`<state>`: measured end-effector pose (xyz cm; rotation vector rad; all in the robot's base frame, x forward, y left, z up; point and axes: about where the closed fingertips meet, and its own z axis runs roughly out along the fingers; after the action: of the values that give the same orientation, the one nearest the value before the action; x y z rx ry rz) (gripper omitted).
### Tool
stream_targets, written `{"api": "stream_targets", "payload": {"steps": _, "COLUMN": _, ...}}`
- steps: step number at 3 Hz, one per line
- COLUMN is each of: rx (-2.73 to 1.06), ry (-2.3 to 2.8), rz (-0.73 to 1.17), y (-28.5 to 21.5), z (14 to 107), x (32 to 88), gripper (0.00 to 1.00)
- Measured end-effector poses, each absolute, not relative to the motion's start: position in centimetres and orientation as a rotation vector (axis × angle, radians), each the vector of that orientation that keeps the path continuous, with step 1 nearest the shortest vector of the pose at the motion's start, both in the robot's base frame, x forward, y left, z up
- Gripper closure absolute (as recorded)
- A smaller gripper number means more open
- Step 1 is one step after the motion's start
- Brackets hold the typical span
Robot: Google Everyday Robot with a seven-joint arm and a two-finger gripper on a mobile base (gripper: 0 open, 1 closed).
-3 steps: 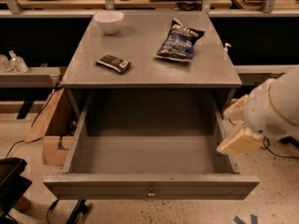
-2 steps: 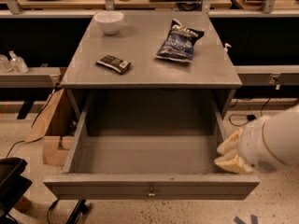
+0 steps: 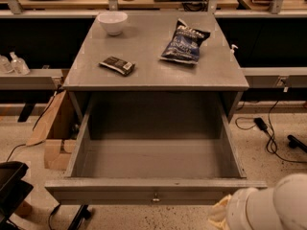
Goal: Close top drawer
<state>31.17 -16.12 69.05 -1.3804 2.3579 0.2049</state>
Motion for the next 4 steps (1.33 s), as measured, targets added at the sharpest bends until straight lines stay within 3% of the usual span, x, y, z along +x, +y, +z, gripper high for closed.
{"api": "stream_targets", "payload": {"steps": 2, "rx": -1.369, "ry": 2.362, "rz": 0.264, "y": -14.1, "z": 64.2, "x": 29.0, "gripper": 1.0}}
{"api": "stream_targets", "payload": {"steps": 4, "rx": -1.345, "ry": 2.279, "rz": 0.304, "y": -14.2, "z": 62.7, "x": 34.0, "gripper": 1.0}}
